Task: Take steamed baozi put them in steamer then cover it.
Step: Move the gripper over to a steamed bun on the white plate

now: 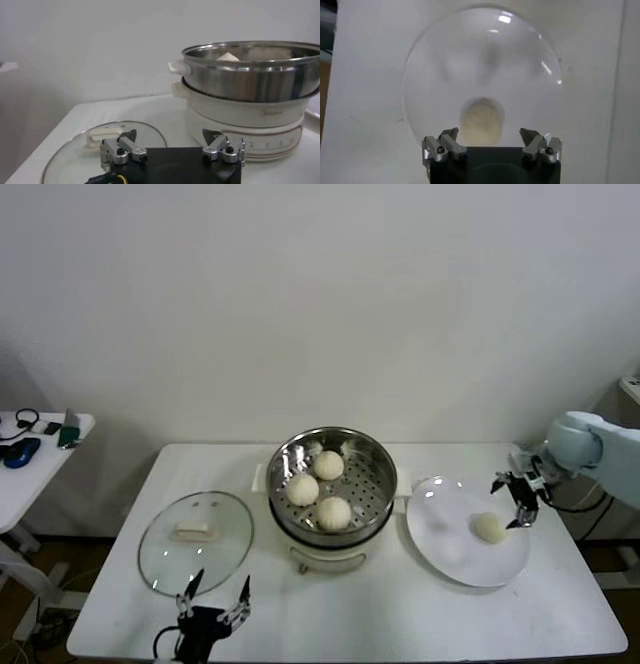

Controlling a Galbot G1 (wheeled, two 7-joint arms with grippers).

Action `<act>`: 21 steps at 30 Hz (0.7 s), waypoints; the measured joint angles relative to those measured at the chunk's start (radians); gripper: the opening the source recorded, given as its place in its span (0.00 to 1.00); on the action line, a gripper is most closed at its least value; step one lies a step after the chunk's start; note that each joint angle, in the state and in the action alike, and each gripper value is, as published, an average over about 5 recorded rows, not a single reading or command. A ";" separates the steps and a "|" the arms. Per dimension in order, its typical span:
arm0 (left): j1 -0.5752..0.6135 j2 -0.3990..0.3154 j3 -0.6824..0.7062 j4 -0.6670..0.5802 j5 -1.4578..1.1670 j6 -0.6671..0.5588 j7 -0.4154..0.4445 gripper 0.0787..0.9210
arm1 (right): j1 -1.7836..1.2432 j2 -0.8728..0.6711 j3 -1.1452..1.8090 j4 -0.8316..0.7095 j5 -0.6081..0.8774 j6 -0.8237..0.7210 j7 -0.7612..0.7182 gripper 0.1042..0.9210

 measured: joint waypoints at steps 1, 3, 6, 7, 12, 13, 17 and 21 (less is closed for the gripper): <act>0.001 -0.002 0.001 0.001 0.001 -0.001 0.000 0.88 | -0.023 0.004 0.019 -0.013 -0.006 -0.001 0.001 0.88; 0.002 -0.004 0.002 0.004 0.003 -0.002 -0.001 0.88 | -0.065 0.014 0.053 -0.040 -0.015 -0.004 0.004 0.88; 0.003 -0.006 0.003 0.006 0.005 -0.003 -0.001 0.88 | -0.114 0.031 0.092 -0.075 -0.027 -0.006 0.009 0.88; 0.004 -0.006 0.002 0.007 0.005 -0.003 -0.001 0.88 | -0.127 0.037 0.103 -0.086 -0.030 -0.005 0.011 0.88; 0.004 -0.006 -0.001 0.009 0.005 -0.003 -0.001 0.88 | -0.172 0.072 0.143 -0.137 -0.046 -0.003 0.018 0.88; 0.004 -0.006 -0.001 0.009 0.005 -0.003 -0.001 0.88 | -0.178 0.079 0.149 -0.146 -0.048 -0.003 0.018 0.88; 0.004 -0.006 -0.001 0.009 0.006 -0.002 -0.002 0.88 | -0.199 0.103 0.168 -0.172 -0.052 -0.003 0.019 0.82; 0.005 -0.006 0.001 0.007 0.008 0.001 -0.002 0.88 | -0.208 0.116 0.177 -0.184 -0.052 -0.005 0.015 0.76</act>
